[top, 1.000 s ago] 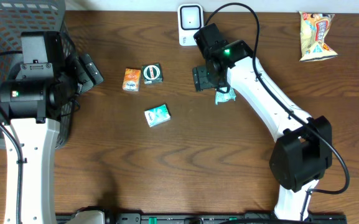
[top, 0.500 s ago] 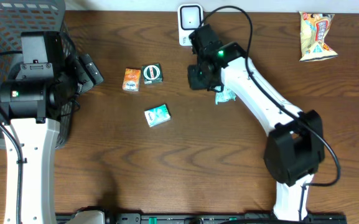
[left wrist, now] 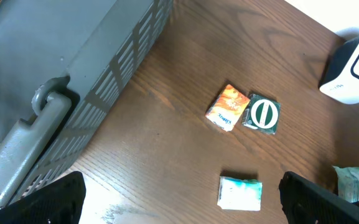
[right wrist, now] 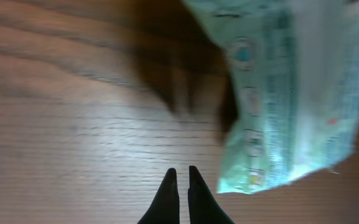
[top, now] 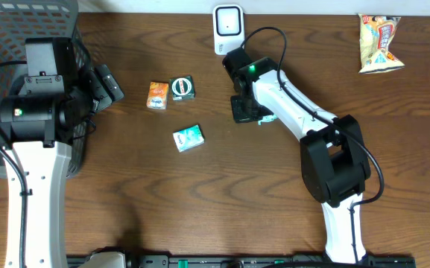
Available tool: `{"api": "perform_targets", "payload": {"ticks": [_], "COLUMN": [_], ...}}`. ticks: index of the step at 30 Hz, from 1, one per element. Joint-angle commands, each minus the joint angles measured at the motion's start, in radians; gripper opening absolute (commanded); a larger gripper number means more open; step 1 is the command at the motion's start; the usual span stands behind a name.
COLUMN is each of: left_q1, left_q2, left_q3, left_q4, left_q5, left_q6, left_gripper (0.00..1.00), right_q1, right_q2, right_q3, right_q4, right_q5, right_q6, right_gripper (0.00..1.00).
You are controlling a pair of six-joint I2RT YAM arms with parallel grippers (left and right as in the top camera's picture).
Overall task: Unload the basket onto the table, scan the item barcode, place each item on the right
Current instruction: 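Hold the wipes pack up in front of the scanner with the right gripper, then lower the wipes pack and release it right of center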
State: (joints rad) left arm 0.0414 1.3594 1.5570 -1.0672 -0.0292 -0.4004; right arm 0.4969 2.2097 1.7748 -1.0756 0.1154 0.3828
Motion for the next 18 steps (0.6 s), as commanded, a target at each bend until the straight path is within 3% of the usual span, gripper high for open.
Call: {"api": "perform_targets", "payload": {"ticks": [1,18], "left_q1": [0.004,0.004], "left_q2": [-0.006,-0.006], "left_q3": [0.000,0.000], "left_q4": [-0.002,-0.002], "left_q5": [-0.006,-0.006], "left_q6": [-0.009,-0.009], "left_gripper": [0.98,0.98], "right_q1": [-0.023,-0.078], "right_q2": [0.003,0.003], "right_q3": [-0.004,-0.016], "right_q4": [0.004,0.020], "right_q5": [0.064,-0.095], "right_q6": [0.002,-0.063], "right_gripper": [0.01,0.01]}}
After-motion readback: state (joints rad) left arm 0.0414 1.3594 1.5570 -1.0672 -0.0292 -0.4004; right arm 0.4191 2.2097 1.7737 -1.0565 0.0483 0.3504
